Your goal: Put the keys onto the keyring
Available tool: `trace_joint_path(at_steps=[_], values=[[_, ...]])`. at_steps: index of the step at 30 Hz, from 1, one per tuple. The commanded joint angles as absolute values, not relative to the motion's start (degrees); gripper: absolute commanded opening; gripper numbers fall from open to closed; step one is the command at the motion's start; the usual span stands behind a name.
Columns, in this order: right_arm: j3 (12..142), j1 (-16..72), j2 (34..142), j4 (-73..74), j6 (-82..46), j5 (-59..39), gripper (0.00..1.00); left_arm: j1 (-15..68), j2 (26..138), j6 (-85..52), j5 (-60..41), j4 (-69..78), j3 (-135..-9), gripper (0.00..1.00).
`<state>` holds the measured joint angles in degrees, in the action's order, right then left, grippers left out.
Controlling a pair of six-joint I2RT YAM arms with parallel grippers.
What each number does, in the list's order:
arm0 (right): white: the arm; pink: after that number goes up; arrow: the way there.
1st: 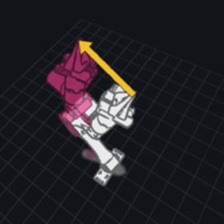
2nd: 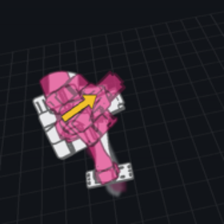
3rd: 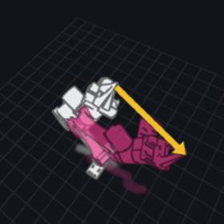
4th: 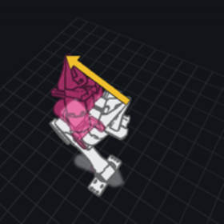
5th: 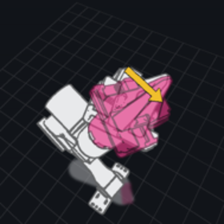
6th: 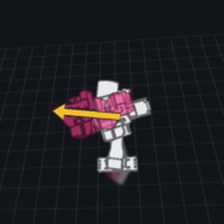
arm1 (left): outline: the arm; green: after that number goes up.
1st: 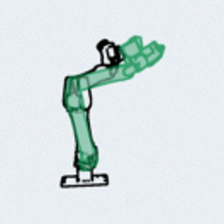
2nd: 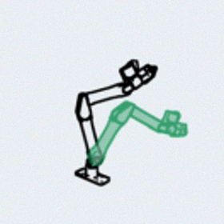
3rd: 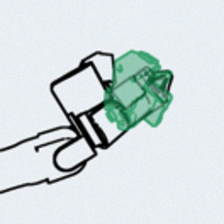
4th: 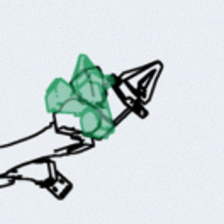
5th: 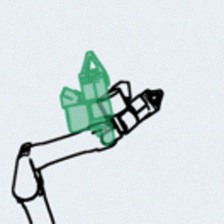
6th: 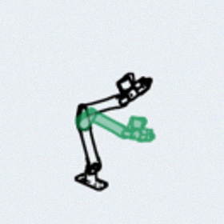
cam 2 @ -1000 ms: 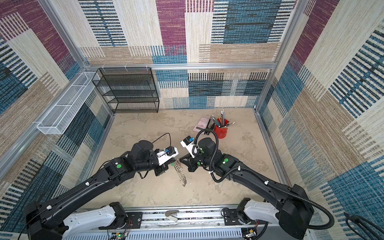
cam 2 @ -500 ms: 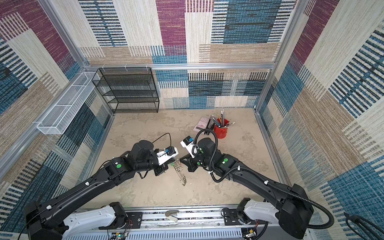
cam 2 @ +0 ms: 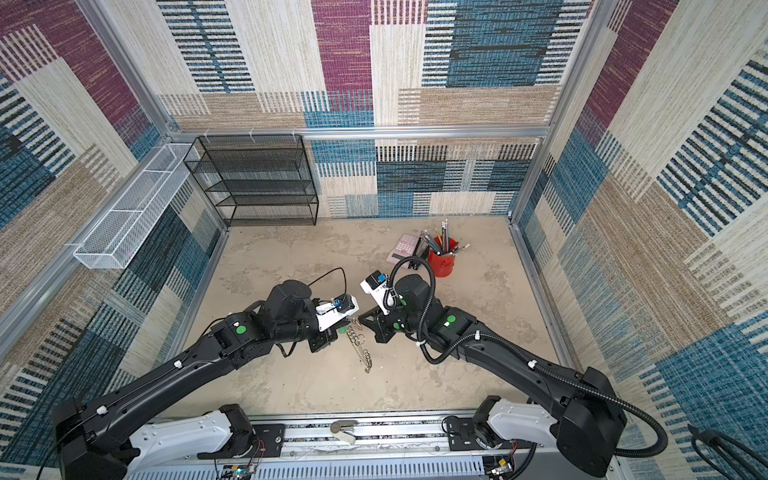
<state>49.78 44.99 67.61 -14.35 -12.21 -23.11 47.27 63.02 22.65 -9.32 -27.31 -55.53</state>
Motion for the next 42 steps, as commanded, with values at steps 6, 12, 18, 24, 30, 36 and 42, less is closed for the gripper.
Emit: trace_joint_path(at_steps=[6,12,18,24,30,36,42], values=[[50.55,45.06,68.29,-12.92,-12.74,-24.39,0.00,47.76,63.48,24.83,-8.60,-25.43,-56.23,0.00],[50.97,45.09,69.20,-13.33,-12.56,-24.39,0.00,47.97,63.63,25.14,-8.28,-25.66,-56.34,0.00],[51.28,45.04,69.77,-13.88,-12.48,-24.12,0.00,48.07,63.63,25.14,-7.59,-25.62,-56.38,0.00],[51.48,45.18,70.66,-14.49,-12.53,-23.91,0.00,48.04,63.46,25.31,-7.24,-25.57,-56.21,0.00],[51.63,45.18,71.29,-14.99,-12.54,-23.77,0.00,48.16,63.11,25.22,-7.36,-25.22,-55.81,0.00],[51.45,45.34,71.54,-15.16,-12.64,-23.73,0.00,48.16,62.67,24.83,-7.29,-24.53,-55.38,0.00],[51.10,45.44,71.81,-15.16,-12.83,-23.58,0.00,48.14,61.89,23.19,-7.07,-23.04,-54.76,0.00]])
